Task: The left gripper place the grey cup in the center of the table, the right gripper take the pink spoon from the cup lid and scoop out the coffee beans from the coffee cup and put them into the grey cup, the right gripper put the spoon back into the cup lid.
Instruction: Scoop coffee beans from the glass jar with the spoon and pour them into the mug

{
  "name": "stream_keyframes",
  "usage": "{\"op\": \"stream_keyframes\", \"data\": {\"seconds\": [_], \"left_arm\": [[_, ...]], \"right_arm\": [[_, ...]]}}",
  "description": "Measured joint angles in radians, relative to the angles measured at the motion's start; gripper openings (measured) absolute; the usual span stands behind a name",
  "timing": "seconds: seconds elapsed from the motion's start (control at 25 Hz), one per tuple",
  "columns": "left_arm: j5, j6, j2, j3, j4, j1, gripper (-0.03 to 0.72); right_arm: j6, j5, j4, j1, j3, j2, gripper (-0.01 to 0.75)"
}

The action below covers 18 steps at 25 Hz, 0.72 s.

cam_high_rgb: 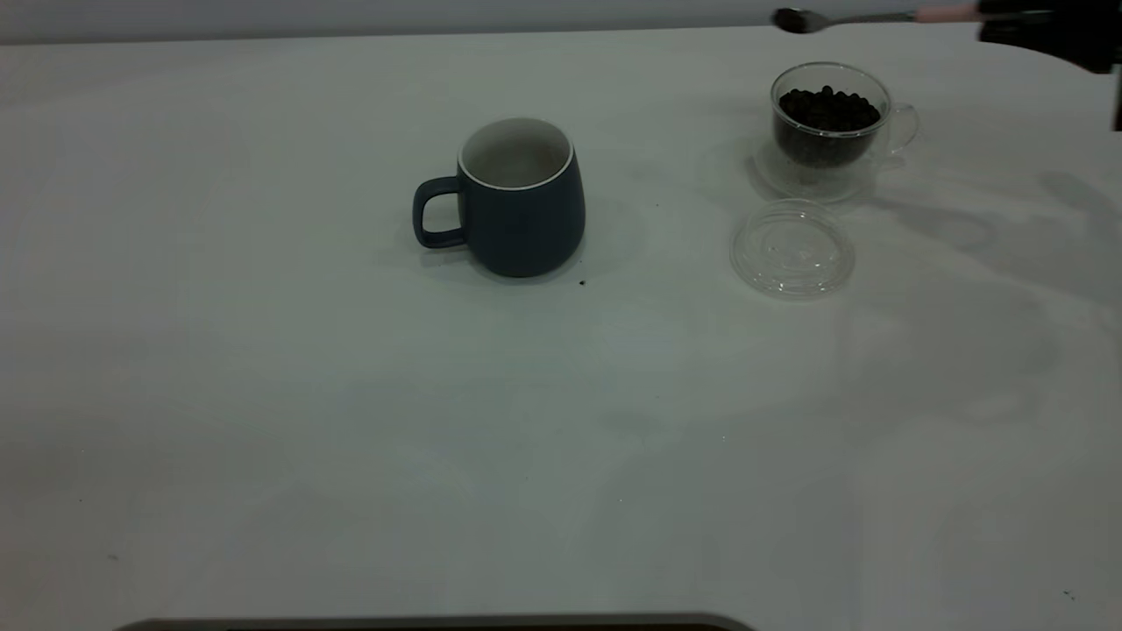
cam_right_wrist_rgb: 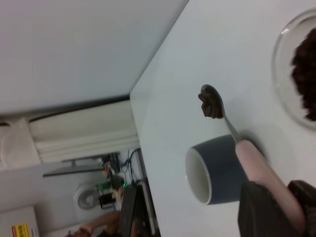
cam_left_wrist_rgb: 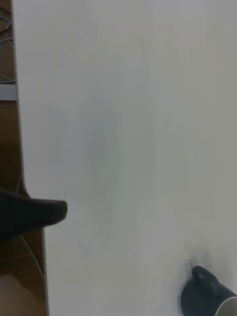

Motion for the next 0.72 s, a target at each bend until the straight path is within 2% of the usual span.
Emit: {"op": "stream_keyframes", "data": {"seconds": [0.32, 0.72], "left_arm": [[0.000, 0.000, 0.000, 0.000, 0.000, 0.000, 0.569], [0.000, 0.002, 0.000, 0.000, 0.000, 0.000, 0.569]], "right_arm": [[0.000, -0.001, 0.068, 0.158, 0.000, 0.000, 0.114], [-0.001, -0.073, 0.113, 0.344, 0.000, 0.000, 0.114]]}}
